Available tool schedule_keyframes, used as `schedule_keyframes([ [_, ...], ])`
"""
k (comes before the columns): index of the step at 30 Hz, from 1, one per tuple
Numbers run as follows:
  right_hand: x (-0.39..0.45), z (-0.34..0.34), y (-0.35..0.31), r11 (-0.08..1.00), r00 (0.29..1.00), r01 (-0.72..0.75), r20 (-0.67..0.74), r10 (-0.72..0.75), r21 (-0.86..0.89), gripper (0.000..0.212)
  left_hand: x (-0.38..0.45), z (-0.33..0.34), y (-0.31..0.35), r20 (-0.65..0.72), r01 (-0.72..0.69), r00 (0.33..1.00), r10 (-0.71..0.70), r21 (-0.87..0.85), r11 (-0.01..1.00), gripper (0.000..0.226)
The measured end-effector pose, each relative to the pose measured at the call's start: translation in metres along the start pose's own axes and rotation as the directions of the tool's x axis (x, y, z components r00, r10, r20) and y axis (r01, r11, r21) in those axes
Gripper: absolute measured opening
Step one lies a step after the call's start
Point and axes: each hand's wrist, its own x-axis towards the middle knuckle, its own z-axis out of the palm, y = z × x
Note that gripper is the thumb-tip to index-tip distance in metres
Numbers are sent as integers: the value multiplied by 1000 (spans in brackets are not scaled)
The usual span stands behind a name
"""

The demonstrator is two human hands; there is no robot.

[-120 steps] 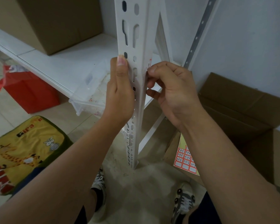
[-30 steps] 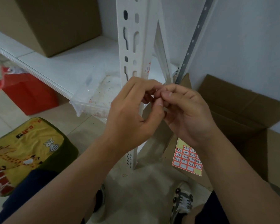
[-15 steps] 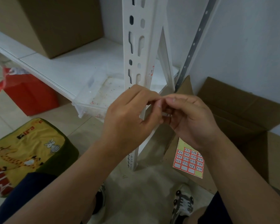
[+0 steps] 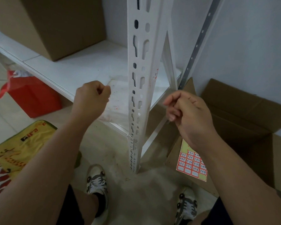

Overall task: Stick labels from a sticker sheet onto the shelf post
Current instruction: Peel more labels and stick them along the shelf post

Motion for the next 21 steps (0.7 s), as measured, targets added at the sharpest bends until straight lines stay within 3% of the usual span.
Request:
schedule_keyframes([
  [5, 2, 8, 1, 998, 996, 60, -61, -62, -35, 44, 23, 19, -22, 118, 4, 993, -21, 142, 990, 9],
  [10, 4, 13, 2, 994, 994, 66, -80, -73, -86, 44, 36, 28, -34, 183, -14, 982, -36, 269, 963, 30],
  [13, 3, 13, 2, 992, 993, 67, -88, -77, -109, 45, 40, 25, -39, 148, 20, 987, -67, 293, 956, 35],
  [21, -1, 13, -1, 983, 990, 79, -98, -96, -165, 34, 38, 18, -36, 34, 68, 996, -76, 207, 976, 19],
])
